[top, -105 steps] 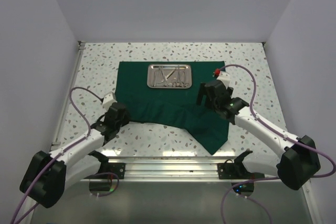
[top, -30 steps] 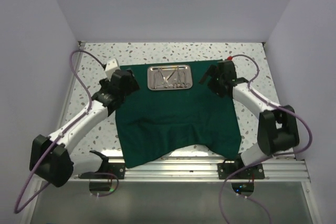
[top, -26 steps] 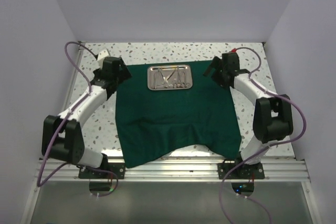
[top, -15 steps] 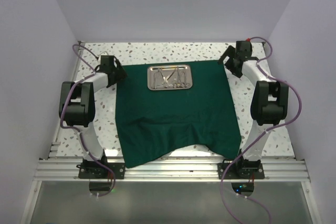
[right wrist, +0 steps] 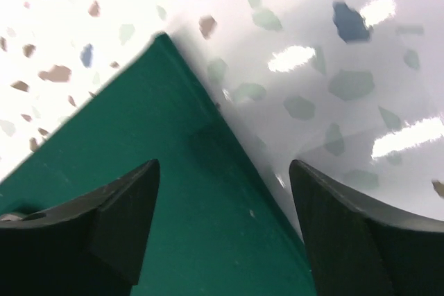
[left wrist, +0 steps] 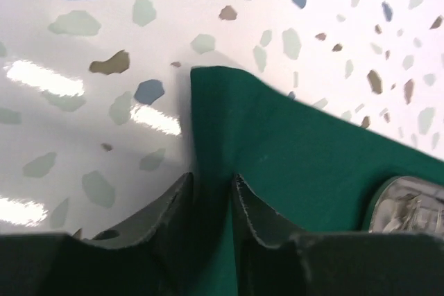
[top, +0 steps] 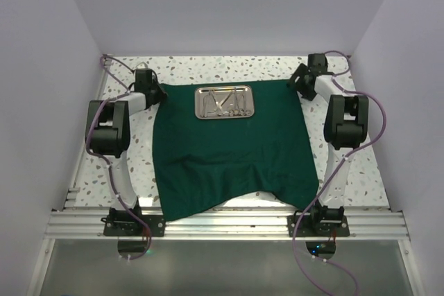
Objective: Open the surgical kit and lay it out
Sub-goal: Smooth out the surgical kit at the center of the board.
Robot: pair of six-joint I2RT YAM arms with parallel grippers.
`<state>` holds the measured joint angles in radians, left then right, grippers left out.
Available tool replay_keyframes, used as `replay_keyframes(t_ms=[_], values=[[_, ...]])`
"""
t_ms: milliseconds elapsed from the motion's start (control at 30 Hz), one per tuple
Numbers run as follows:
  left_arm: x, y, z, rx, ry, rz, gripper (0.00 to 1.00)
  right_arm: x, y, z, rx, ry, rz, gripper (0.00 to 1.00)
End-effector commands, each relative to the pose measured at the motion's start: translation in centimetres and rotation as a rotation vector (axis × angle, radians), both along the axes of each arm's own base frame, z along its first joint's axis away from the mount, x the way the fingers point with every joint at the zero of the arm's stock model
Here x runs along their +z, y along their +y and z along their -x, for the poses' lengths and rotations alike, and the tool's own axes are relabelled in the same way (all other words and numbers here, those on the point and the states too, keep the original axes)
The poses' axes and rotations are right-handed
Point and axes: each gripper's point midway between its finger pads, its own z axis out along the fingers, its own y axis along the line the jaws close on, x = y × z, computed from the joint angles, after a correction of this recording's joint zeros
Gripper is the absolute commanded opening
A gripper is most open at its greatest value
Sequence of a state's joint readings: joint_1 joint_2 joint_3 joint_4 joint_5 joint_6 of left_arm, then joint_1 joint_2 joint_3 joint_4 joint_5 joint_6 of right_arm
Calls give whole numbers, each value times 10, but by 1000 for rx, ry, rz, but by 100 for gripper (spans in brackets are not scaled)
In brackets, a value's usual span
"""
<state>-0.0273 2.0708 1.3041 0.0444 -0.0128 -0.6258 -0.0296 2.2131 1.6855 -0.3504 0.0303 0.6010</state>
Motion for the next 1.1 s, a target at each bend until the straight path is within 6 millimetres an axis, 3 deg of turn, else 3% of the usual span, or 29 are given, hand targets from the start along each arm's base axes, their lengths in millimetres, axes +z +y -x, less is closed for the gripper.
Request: replay_keyframes(t_ms=[0,33,100,133,200,233,300,333,433,467,500,533,567,600,633,667,833,900,933,967,1000,1033,1067], values=[[-17,-13,-6,-41,18,64,22,-14,15,-11,37,6,-39,76],[-21,-13,-7,-42,25,65,1,-14,15,-13,39,6,-39,62],[-18,-12,-13,-40,28,61,0,-20,18,-16,41,9,-49,50],[-21,-11,-14,-36,33,55,0,-21,18,-18,44,6,-53,35],[-13,-11,-21,-37,16,50,0,-24,19,-22,43,9,-55,15],[-11,-10,-24,-35,11,48,0,-25,19,-23,40,10,-58,0],[-1,-10,-37,-34,-15,45,0,-24,18,-28,33,9,-64,0],[-7,-8,-37,-30,12,37,0,-23,18,-32,31,1,-63,0],[12,-4,-60,-21,-12,16,0,-14,16,-45,20,-17,-55,0],[2,-1,-61,-19,25,7,0,-12,10,-45,5,-4,-43,0],[22,1,-80,-17,-24,2,0,0,10,-54,7,-31,-42,0],[16,2,-85,-25,-12,-3,0,1,6,-56,-10,-31,-28,0],[35,4,-100,-27,-53,-10,0,2,-2,-56,-34,-25,-11,0],[39,7,-105,-23,-61,-23,0,9,-5,-60,-48,-39,-3,0],[30,8,-109,-30,-45,-31,0,12,-9,-61,-64,-43,5,0],[43,10,-116,-27,-57,-32,0,15,-12,-65,-70,-58,8,0],[45,14,-121,-25,-61,-37,0,14,-18,-75,-76,-58,7,0],[35,19,-112,-1,-32,-54,0,13,-16,-79,-66,-75,-2,0],[41,21,-109,12,-33,-57,0,15,-14,-81,-57,-88,-10,0],[29,23,-98,22,2,-61,0,19,-12,-87,-44,-120,-15,0],[29,25,-93,34,9,-66,4,20,-10,-88,-21,-129,-12,0],[40,29,-90,61,-5,-79,30,25,-8,-90,-6,-143,-20,0],[31,32,-77,79,25,-86,40,28,-8,-93,-1,-161,-19,1]])
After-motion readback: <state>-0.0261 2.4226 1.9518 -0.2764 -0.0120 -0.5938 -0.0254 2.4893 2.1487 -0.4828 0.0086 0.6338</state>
